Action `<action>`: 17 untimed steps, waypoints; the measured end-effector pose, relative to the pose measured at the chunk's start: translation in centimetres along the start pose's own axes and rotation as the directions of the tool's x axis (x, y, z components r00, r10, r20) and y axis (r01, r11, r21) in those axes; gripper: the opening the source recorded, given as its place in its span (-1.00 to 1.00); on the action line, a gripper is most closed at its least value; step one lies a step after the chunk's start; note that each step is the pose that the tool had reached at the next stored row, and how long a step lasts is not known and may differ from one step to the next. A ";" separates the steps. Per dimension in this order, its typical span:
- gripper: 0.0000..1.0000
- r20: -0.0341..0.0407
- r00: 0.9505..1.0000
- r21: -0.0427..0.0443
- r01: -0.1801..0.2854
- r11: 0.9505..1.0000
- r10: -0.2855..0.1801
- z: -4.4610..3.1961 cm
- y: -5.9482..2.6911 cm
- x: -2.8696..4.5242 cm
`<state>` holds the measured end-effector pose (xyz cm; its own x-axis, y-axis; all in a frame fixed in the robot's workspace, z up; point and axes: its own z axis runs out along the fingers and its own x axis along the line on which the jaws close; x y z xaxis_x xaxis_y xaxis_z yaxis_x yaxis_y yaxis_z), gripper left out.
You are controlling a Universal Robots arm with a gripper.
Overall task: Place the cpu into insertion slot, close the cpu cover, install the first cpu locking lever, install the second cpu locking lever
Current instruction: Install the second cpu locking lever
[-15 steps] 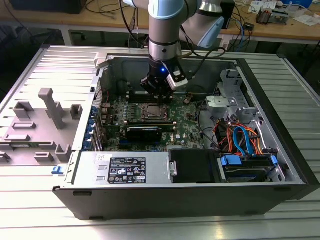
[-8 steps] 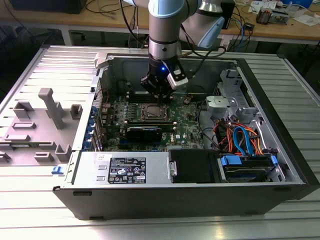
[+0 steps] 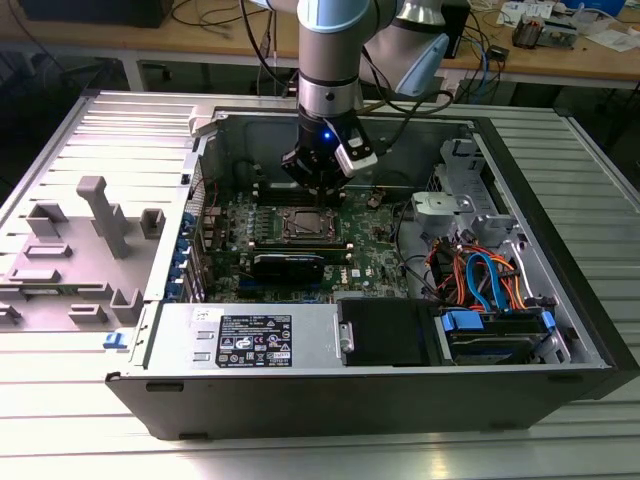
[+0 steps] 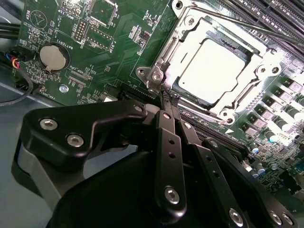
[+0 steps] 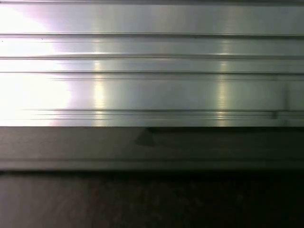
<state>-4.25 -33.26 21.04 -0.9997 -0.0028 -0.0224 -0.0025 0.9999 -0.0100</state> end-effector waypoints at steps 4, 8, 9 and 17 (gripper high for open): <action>-0.79 0.000 1.000 0.000 0.000 1.000 0.000 0.00 -0.02 0.00; -0.79 0.000 1.000 0.000 0.000 1.000 0.000 0.00 -0.03 0.00; -0.79 0.000 1.000 0.000 0.000 1.000 0.000 0.00 -0.04 0.00; -0.79 0.000 1.000 0.000 0.000 1.000 0.000 0.00 -1.53 0.01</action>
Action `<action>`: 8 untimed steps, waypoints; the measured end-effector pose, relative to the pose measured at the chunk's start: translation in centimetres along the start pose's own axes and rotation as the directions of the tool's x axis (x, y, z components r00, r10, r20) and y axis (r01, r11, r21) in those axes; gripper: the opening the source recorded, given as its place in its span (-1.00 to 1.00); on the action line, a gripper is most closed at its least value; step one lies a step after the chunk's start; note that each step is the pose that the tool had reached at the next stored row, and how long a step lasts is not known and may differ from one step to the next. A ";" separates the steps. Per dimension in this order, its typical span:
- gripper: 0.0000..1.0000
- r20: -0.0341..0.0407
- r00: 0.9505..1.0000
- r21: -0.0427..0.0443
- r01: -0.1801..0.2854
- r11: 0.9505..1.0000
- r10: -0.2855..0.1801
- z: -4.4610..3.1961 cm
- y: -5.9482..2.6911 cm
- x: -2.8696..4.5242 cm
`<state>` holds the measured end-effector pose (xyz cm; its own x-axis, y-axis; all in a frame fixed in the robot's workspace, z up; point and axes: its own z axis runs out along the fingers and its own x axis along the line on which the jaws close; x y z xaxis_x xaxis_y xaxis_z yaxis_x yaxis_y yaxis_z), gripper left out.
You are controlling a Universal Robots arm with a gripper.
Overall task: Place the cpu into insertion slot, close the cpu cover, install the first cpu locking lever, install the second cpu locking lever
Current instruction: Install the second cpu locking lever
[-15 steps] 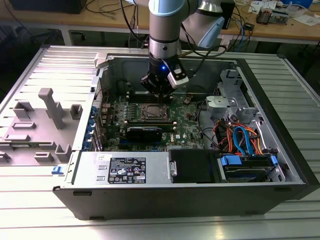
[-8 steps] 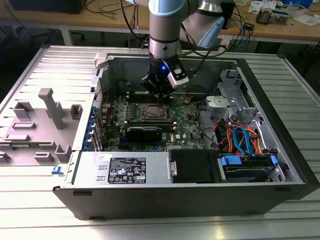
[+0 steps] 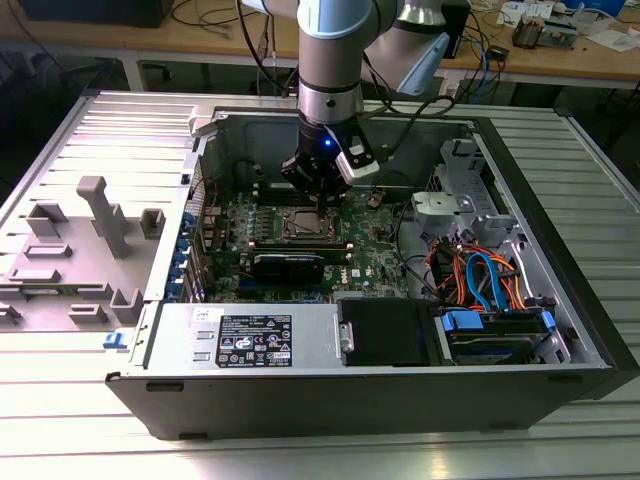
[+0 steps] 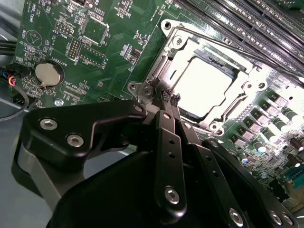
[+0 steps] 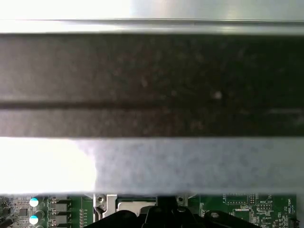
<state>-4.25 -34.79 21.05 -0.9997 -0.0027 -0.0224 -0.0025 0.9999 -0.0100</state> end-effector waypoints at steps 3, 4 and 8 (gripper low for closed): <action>-0.79 0.000 1.000 0.003 0.000 1.000 0.000 -0.24 0.00 -0.01; -0.79 0.000 1.000 0.006 0.000 1.000 0.000 -0.41 -0.01 -0.02; -0.79 0.000 1.000 0.012 0.000 1.000 0.000 -1.19 -0.01 -0.03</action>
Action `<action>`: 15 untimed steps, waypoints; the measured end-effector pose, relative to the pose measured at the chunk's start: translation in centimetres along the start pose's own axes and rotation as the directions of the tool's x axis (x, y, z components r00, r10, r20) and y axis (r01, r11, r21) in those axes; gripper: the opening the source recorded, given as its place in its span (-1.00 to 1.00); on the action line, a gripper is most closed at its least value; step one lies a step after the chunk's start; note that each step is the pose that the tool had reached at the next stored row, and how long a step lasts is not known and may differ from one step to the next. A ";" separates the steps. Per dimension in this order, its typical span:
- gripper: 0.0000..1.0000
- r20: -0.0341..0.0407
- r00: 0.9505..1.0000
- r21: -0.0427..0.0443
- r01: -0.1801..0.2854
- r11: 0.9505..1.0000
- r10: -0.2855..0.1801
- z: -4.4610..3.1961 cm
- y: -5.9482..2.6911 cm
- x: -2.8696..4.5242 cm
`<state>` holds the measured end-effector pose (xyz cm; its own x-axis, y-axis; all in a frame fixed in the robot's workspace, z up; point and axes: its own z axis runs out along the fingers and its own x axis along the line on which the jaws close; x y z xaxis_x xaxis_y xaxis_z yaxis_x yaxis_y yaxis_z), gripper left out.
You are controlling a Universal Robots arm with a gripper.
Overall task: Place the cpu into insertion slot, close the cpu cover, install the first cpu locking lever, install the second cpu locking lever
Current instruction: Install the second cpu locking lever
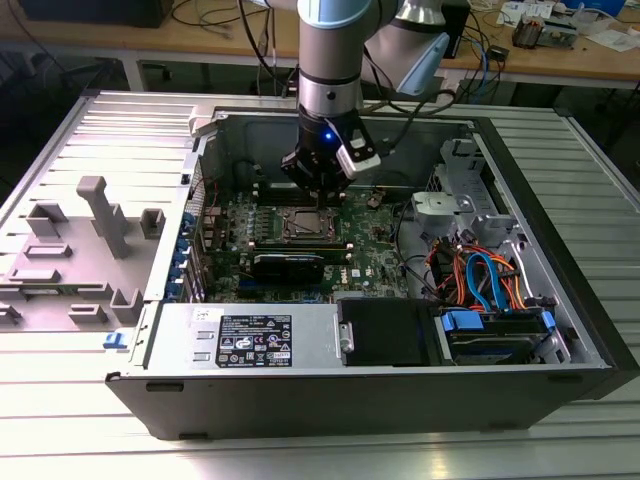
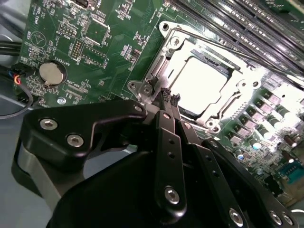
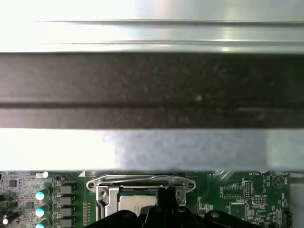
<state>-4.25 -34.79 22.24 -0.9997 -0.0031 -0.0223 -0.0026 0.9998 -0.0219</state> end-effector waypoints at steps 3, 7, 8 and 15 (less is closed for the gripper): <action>-0.79 0.000 1.000 0.004 0.000 1.000 0.000 -0.24 -0.01 0.00; -0.79 0.000 1.000 0.005 0.000 1.000 0.000 -0.24 -0.19 0.00; -0.79 0.000 1.000 0.005 0.000 1.000 0.000 -0.24 -0.31 0.00; -0.79 0.000 1.000 0.005 0.000 1.000 0.000 -0.21 -1.39 0.01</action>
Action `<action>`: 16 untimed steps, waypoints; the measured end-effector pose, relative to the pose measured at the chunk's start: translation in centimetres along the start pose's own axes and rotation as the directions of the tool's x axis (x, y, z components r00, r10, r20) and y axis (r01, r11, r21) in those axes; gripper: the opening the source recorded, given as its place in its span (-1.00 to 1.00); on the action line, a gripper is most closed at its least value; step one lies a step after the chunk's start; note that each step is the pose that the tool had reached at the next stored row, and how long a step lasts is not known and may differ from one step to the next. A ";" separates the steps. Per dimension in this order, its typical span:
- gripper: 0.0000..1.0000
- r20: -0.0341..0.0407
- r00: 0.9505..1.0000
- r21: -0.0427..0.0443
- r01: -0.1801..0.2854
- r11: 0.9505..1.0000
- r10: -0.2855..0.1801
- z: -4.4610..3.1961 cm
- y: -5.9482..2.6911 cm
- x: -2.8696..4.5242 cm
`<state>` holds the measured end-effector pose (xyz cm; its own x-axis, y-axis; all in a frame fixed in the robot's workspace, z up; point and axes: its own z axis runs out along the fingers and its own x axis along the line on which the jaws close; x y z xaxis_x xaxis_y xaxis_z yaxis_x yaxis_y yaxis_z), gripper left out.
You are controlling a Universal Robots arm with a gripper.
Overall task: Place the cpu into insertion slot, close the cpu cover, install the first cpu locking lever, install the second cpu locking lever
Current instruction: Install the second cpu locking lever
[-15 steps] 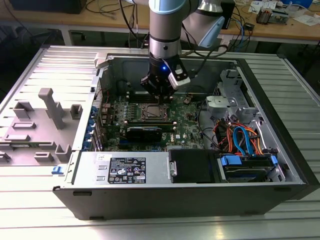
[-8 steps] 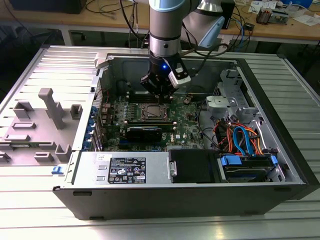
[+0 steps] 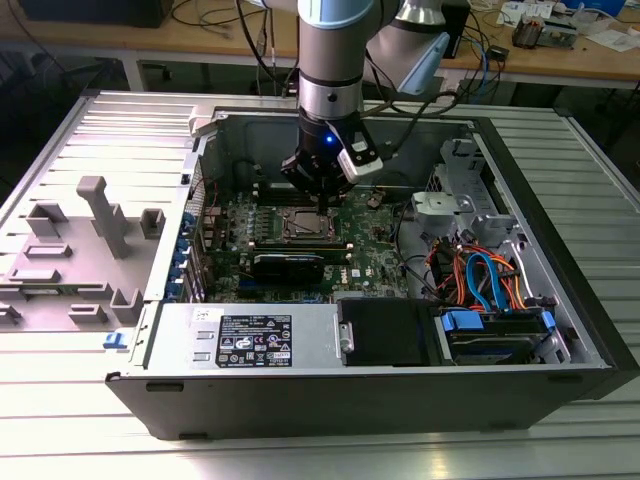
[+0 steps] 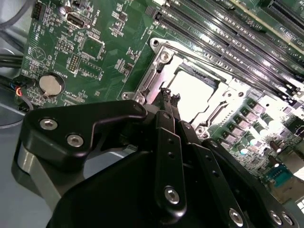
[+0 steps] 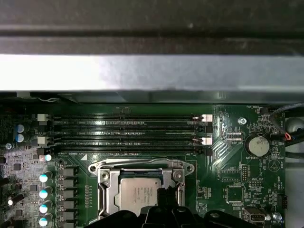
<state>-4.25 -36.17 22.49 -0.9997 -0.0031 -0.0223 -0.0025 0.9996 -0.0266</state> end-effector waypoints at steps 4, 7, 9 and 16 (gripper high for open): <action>-0.79 0.000 1.000 0.000 0.000 1.000 0.000 -0.40 -0.07 -0.01; -0.79 0.000 1.000 0.001 0.000 1.000 0.000 -0.91 -0.11 -0.03; -0.79 0.000 1.000 0.002 0.000 1.000 0.000 -0.95 -0.14 -0.03; -0.79 0.000 1.000 0.003 0.000 1.000 0.000 -0.94 -0.64 -0.02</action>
<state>-4.25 -36.79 23.44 -0.9997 -0.0032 -0.0223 -0.0026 0.9996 -0.0295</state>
